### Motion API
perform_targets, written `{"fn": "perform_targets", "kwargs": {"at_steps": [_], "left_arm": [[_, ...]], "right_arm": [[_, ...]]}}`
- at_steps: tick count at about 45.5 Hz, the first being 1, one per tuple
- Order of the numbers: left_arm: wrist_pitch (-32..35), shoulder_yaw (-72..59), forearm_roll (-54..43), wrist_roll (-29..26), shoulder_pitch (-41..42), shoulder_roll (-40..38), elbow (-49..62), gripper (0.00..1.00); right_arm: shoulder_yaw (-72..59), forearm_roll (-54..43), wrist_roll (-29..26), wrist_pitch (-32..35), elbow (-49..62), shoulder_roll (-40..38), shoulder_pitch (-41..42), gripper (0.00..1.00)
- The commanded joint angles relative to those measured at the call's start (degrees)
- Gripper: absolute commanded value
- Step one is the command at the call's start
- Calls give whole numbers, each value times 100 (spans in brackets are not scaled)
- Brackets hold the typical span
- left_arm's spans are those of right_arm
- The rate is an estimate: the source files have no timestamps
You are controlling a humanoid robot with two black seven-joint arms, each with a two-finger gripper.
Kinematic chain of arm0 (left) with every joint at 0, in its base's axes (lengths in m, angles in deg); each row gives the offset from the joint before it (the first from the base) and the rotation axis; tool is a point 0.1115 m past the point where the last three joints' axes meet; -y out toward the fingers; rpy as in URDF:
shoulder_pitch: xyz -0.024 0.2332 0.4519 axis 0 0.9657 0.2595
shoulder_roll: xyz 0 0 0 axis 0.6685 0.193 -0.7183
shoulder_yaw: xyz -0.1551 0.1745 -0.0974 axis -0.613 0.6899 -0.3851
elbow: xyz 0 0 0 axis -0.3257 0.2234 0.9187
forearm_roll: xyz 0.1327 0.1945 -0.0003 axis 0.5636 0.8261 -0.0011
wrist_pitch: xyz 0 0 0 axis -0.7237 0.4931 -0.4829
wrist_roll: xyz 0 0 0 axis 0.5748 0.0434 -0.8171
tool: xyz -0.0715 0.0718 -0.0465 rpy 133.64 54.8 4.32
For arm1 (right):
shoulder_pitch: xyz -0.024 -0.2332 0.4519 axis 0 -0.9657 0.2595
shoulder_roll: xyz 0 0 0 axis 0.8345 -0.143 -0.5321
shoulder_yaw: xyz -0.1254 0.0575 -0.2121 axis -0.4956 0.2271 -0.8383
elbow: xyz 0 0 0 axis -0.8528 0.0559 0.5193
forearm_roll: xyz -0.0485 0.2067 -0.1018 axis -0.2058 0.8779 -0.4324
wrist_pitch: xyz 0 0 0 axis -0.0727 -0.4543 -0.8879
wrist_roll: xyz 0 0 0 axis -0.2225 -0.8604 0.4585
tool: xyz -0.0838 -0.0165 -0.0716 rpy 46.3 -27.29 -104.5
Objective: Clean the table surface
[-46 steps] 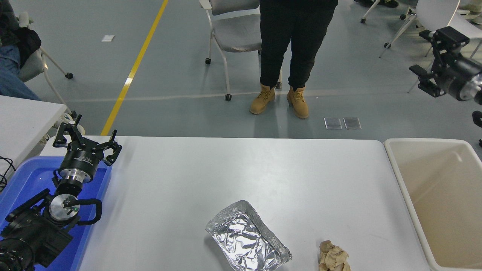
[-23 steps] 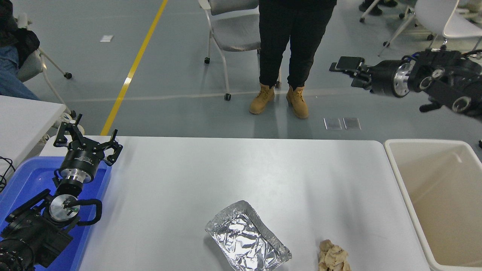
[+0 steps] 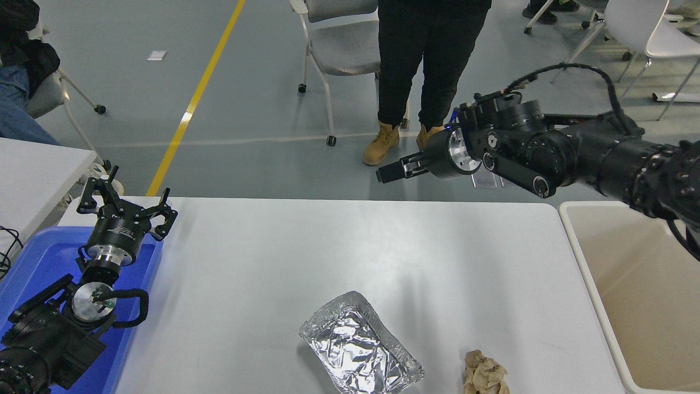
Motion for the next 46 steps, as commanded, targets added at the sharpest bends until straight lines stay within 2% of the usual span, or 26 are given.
{"fn": "perform_targets", "kwargs": {"at_steps": [1,12,32,39,46], "left_arm": [[9,0,0,5,0,0,-2,100],[9,0,0,-4,0,0,-2,100],[9,0,0,-4,0,0,-2,100],[9,0,0,5,0,0,-2,100],[9,0,0,5,0,0,7,100]], "right_arm": [[-641,-366,134,27,-1226,176,175,98],[-447,-357,126,247,-1755,96,-1,98],[35,-383,108,133,-903,246,-1477,97],[229,-383,108,36,-691,246,-1680,92],[194,-383,108,-359,-533,237,-1952,91]]}}
